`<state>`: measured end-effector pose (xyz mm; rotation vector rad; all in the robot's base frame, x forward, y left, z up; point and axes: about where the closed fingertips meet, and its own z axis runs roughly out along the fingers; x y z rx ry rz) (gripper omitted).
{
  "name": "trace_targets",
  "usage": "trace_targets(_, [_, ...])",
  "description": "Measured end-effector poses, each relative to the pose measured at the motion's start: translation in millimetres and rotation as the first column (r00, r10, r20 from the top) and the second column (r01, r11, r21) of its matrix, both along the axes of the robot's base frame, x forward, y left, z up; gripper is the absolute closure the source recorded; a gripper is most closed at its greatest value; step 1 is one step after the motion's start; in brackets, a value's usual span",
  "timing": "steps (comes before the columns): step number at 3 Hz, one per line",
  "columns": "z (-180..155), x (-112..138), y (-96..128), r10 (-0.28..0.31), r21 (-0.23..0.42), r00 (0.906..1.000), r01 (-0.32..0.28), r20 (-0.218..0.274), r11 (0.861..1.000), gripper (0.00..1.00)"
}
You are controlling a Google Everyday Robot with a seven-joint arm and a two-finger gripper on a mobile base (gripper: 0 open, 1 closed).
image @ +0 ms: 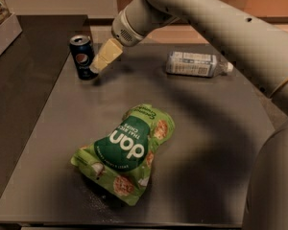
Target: Move pepsi can near green rice chip bag
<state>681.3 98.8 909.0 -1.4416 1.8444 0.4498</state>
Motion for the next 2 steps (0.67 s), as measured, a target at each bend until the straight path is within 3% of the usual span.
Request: trace_targets(2, [-13.2,-5.8,49.4,0.079,0.051,0.9954,-0.076,-0.055,0.996,0.00])
